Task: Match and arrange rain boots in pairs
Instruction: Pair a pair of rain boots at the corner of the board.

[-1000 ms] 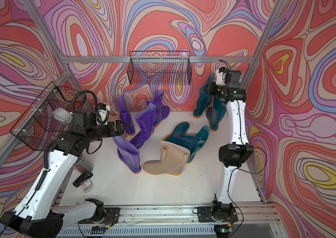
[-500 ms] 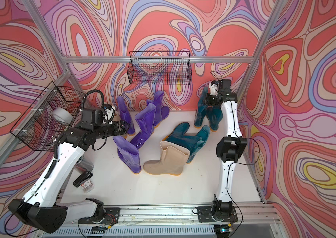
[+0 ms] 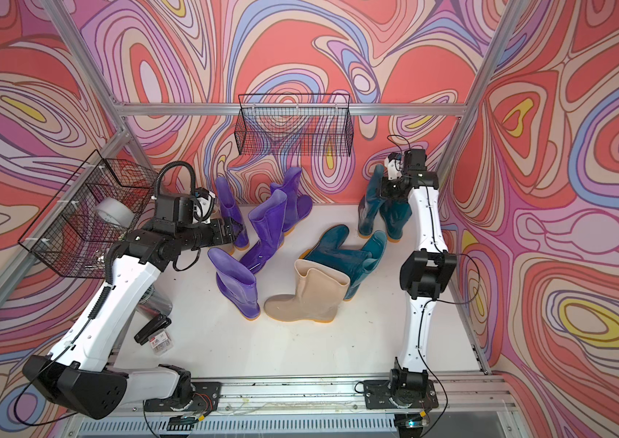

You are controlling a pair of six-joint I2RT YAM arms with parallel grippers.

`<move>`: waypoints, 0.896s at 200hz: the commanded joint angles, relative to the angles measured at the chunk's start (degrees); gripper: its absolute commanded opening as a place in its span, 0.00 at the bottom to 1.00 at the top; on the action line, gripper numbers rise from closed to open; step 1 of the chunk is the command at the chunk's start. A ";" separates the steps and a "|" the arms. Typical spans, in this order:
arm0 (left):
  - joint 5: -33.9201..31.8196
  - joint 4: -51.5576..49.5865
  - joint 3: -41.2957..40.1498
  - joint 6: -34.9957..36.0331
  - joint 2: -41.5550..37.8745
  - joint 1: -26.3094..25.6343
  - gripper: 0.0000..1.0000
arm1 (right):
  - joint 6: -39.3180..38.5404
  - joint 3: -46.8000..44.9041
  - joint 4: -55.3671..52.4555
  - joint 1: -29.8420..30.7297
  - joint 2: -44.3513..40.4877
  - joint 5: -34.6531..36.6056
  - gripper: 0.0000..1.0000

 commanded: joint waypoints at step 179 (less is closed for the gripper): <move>2.27 1.32 1.13 -1.69 1.18 -0.17 0.84 | -1.67 0.60 1.41 -1.46 -4.92 15.21 0.33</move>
